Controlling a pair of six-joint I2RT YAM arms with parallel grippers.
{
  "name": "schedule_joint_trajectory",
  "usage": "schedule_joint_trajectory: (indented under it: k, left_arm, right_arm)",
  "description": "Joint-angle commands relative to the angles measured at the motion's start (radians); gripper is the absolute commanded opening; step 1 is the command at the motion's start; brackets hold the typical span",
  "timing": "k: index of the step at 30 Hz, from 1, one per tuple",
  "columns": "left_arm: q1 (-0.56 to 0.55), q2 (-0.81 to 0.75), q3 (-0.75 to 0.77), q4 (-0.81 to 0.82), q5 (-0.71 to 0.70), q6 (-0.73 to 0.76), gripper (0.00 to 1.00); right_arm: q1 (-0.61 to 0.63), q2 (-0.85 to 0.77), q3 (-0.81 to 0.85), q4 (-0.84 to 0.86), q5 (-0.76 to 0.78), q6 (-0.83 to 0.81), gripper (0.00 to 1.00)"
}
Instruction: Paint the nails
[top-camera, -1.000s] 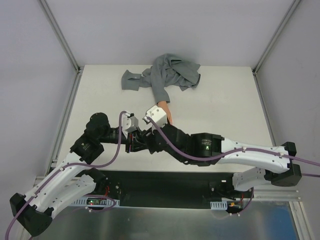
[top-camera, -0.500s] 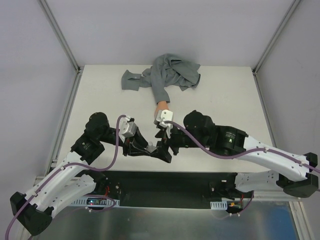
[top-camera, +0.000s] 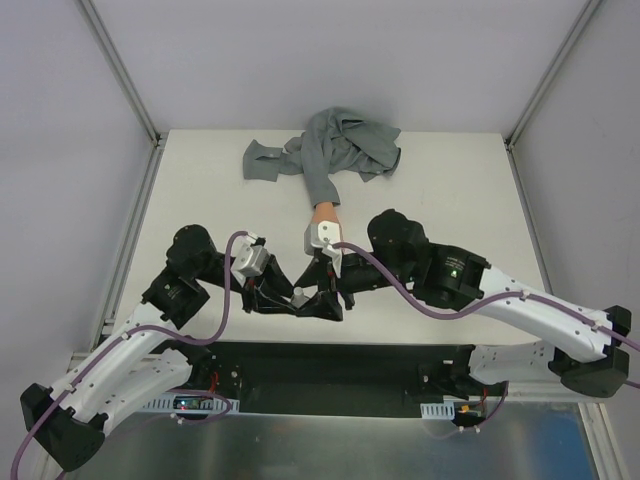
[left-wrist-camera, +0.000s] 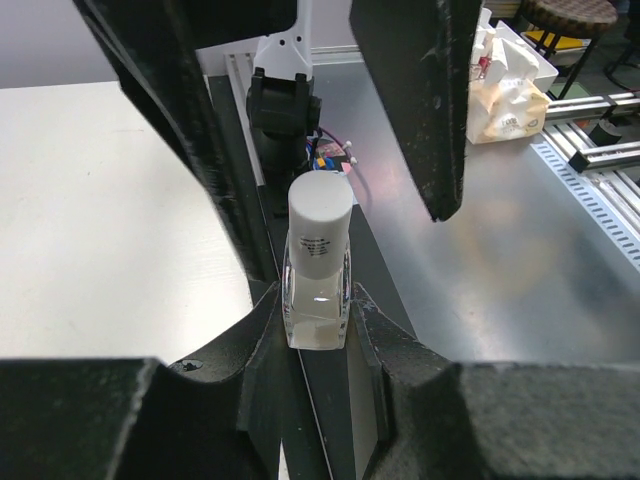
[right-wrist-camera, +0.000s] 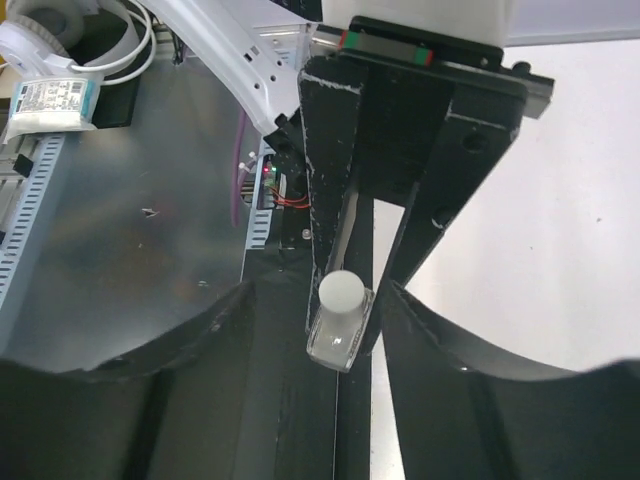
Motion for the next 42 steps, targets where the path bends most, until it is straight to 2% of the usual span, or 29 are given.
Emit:
schedule_joint_trajectory:
  k: [1,5,6,7,9,10,13,16,17,18,19,22,23,26,29,32,33,35,36,39,42]
  left_arm:
    - [0.005,-0.015,0.006,0.068,0.054,-0.009,0.00]
    - [0.005,-0.030,0.003,0.071,0.037,-0.004,0.00]
    - [0.005,-0.029,0.003,0.071,0.033,-0.004,0.00]
    - [0.005,-0.029,0.003,0.071,0.027,-0.006,0.00]
    - [0.006,-0.029,0.005,0.055,-0.005,0.002,0.00]
    - [0.006,-0.032,0.005,0.052,-0.018,0.005,0.00]
    - [0.006,-0.050,-0.004,0.048,-0.093,0.014,0.00]
    - [0.006,-0.072,-0.012,0.029,-0.203,0.037,0.00]
    - [0.006,-0.076,-0.014,0.020,-0.237,0.045,0.00]
    - [0.008,-0.083,-0.017,0.011,-0.328,0.060,0.00]
    - [0.006,-0.086,-0.018,-0.007,-0.375,0.063,0.00]
    - [0.009,-0.089,-0.014,-0.069,-0.521,0.098,0.00]
    - [0.009,-0.092,-0.009,-0.083,-0.538,0.120,0.00]
    - [0.011,-0.102,-0.015,-0.095,-0.530,0.129,0.00]
    - [0.009,-0.087,-0.015,-0.095,-0.500,0.132,0.00]
    - [0.009,-0.060,-0.004,-0.097,-0.454,0.126,0.00]
    - [0.009,-0.057,-0.001,-0.097,-0.443,0.124,0.00]
    - [0.009,-0.050,0.000,-0.097,-0.418,0.121,0.00]
    - [0.009,-0.050,0.000,-0.097,-0.417,0.120,0.00]
    - [0.009,-0.046,-0.001,-0.097,-0.406,0.118,0.00]
    - [0.009,-0.017,0.008,-0.097,-0.354,0.109,0.00]
  right_arm:
    - [-0.003,0.029,0.027,0.076,-0.081,-0.003,0.51]
    - [-0.003,0.044,0.035,0.073,-0.049,0.010,0.34]
    - [-0.005,0.041,0.033,0.072,-0.040,0.013,0.28]
    - [-0.003,0.038,0.024,0.070,-0.026,0.014,0.18]
    - [-0.003,0.023,0.009,0.075,0.015,0.020,0.12]
    - [-0.003,0.014,-0.026,0.102,0.029,0.039,0.02]
    - [0.000,-0.018,-0.080,0.171,0.106,0.066,0.01]
    - [0.027,-0.051,-0.157,0.229,0.298,0.095,0.01]
    - [0.088,-0.057,-0.189,0.236,0.571,0.114,0.01]
    - [0.128,-0.060,-0.200,0.259,0.730,0.125,0.01]
    - [0.227,-0.051,-0.212,0.269,1.117,0.152,0.01]
    - [0.347,0.027,-0.214,0.260,1.549,0.316,0.01]
    - [0.360,0.046,-0.199,0.253,1.586,0.368,0.01]
    - [0.382,0.133,-0.156,0.251,1.600,0.422,0.01]
    - [0.385,0.161,-0.105,0.245,1.522,0.353,0.01]
    - [0.379,0.140,-0.082,0.237,1.399,0.241,0.17]
    - [0.379,0.127,-0.077,0.216,1.364,0.215,0.28]
    - [0.369,0.103,-0.068,0.187,1.248,0.169,0.39]
    - [0.368,0.072,-0.068,0.164,1.218,0.160,0.49]
    - [0.354,0.032,-0.077,0.121,1.138,0.131,0.61]
    - [0.288,-0.014,-0.079,0.072,0.967,0.122,0.70]
